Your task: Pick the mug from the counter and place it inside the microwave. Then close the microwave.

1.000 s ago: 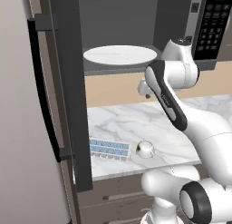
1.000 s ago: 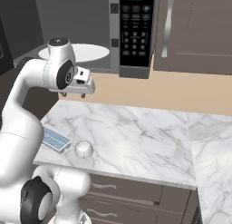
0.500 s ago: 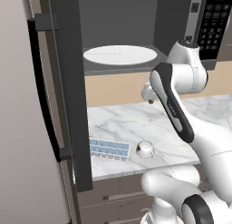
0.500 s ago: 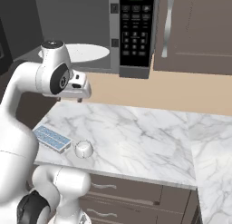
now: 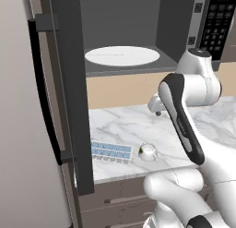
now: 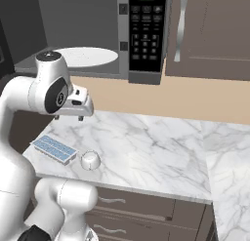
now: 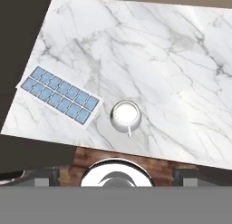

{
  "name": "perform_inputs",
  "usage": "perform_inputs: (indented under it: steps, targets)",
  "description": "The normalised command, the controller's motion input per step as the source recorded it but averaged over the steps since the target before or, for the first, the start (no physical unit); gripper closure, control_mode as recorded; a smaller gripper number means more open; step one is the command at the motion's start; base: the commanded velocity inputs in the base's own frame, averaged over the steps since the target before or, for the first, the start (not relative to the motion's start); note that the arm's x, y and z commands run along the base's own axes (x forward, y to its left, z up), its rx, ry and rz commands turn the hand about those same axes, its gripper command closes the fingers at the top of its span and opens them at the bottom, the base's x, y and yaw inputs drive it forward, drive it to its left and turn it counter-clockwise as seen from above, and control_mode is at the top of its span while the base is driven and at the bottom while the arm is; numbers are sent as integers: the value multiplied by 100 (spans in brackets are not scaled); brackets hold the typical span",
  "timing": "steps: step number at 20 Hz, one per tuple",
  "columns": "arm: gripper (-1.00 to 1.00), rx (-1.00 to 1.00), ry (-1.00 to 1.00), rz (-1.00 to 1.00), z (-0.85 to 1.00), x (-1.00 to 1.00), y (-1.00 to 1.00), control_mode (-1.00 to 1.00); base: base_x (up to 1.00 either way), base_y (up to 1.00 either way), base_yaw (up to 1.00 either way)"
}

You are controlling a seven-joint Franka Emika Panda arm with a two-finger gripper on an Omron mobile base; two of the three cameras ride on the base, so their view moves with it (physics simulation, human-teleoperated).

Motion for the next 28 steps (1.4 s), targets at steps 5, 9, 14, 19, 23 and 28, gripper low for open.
perform_inputs:
  steps: [5,9,14,19,23,28]
  targets:
    - [-100,-1,4,0,-16,-42,0,-100,0,0,0]
    - [-100,-1,4,0,-21,-32,0,-100,0,0,0]
    - [-100,-2,4,-3,-23,3,-2,-100,0,0,0]
    - [-100,-1,2,-13,-25,32,-4,-100,0,0,0]
    - [-100,0,0,-4,-26,37,-8,-100,0,0,0]
    - [-100,0,-1,0,-5,31,0,-100,0,0,0]
